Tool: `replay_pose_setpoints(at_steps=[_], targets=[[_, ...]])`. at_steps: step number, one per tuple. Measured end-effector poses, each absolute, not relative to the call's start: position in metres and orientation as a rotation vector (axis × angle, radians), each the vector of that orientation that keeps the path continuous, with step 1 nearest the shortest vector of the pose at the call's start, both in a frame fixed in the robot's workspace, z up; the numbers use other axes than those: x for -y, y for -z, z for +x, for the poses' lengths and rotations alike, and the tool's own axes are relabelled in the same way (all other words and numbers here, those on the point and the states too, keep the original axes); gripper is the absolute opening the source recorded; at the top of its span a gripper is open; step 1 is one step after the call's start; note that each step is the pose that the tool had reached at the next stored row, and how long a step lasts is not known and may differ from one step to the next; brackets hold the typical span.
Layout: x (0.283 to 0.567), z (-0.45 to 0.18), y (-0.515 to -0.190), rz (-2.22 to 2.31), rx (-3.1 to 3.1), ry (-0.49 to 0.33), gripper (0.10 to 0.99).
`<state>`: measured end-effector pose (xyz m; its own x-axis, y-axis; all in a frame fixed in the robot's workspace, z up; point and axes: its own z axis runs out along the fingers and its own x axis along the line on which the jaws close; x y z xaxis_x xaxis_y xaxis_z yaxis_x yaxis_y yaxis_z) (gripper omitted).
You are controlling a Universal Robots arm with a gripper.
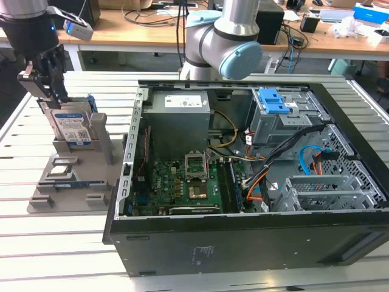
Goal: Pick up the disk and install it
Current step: 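Pick up the disk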
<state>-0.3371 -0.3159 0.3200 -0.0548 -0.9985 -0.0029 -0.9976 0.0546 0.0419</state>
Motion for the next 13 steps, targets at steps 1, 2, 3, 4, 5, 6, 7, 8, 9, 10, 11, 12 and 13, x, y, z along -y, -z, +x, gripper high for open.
replay_pose_setpoints(at_steps=[1, 2, 3, 4, 5, 6, 7, 8, 9, 10, 11, 12, 13], targets=[[0.316, -0.337, -0.318, 2.141, 2.261, 0.049, 0.482], [0.316, -0.336, -0.316, 2.141, 2.26, 0.049, 0.482], [0.316, -0.336, -0.313, 2.142, 2.26, 0.049, 0.482], [0.316, -0.336, -0.31, 2.142, 2.259, 0.049, 0.482], [0.316, -0.335, -0.306, 2.143, 2.257, 0.048, 0.482], [0.316, -0.334, -0.303, 2.144, 2.255, 0.047, 0.482], [0.316, -0.333, -0.301, 2.144, 2.253, 0.045, 0.482], [0.316, -0.332, -0.298, 2.144, 2.253, 0.044, 0.482], [0.316, -0.332, -0.296, 2.144, 2.253, 0.044, 0.482], [0.316, -0.332, -0.294, 2.144, 2.252, 0.044, 0.482], [0.316, -0.332, -0.291, 2.144, 2.252, 0.044, 0.482], [0.316, -0.332, -0.289, 2.144, 2.252, 0.044, 0.482], [0.316, -0.332, -0.287, 2.144, 2.252, 0.043, 0.482]])
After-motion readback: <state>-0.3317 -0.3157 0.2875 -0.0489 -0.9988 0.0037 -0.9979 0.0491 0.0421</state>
